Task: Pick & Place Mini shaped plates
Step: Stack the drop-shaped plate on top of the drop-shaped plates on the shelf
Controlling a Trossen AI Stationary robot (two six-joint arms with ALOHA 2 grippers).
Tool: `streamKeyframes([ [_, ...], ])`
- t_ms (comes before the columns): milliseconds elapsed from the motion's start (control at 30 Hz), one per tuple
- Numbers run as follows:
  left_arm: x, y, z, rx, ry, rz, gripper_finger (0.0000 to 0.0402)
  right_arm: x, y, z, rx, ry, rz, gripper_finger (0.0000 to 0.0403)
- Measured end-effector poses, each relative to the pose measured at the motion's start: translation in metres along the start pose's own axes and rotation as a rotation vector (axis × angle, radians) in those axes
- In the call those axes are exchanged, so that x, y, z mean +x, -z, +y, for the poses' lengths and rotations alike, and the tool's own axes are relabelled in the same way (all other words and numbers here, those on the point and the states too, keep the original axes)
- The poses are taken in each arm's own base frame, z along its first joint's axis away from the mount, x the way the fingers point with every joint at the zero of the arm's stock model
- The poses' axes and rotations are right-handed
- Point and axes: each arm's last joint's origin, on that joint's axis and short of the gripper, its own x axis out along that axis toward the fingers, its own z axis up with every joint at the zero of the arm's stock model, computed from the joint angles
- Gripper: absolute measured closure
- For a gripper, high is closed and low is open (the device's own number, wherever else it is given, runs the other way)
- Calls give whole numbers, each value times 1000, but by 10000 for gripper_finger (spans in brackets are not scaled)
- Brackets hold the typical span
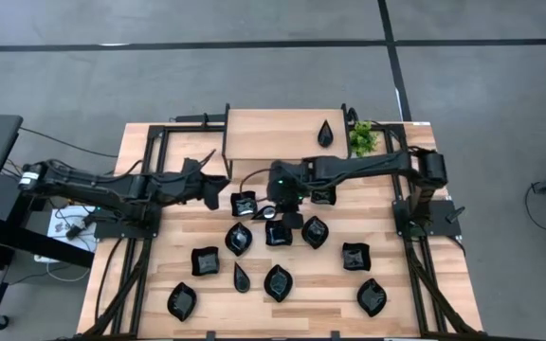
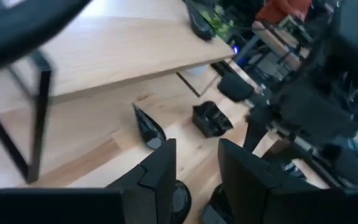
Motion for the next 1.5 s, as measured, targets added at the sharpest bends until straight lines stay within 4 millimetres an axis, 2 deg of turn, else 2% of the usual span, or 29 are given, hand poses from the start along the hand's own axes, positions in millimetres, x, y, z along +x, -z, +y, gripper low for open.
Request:
streamKeyframes([
  [267,-20,2,15,-46,-8,-107,281,25,3,-7,19,25,39,339],
  [567,-24,-1,16,-61,2,-137,281,24,0,-16,23,92,2,336],
  [767,-23,0,16,-56,0,-134,280,28,-2,-15,2,76,-12,299],
  [900,-23,0,16,-40,-2,-134,281,37,2,-16,7,46,13,271],
  [1067,-23,0,16,-33,-2,-135,280,35,-5,-17,-6,61,-46,260],
  [1233,-23,-2,14,-45,15,-148,281,33,-4,-22,79,6,-56,267],
  [1367,-23,-1,11,38,93,-101,281,21,-12,-7,-26,-169,-129,272],
  [1500,-23,1,4,5,278,17,284,12,-12,7,-63,-210,-120,275],
])
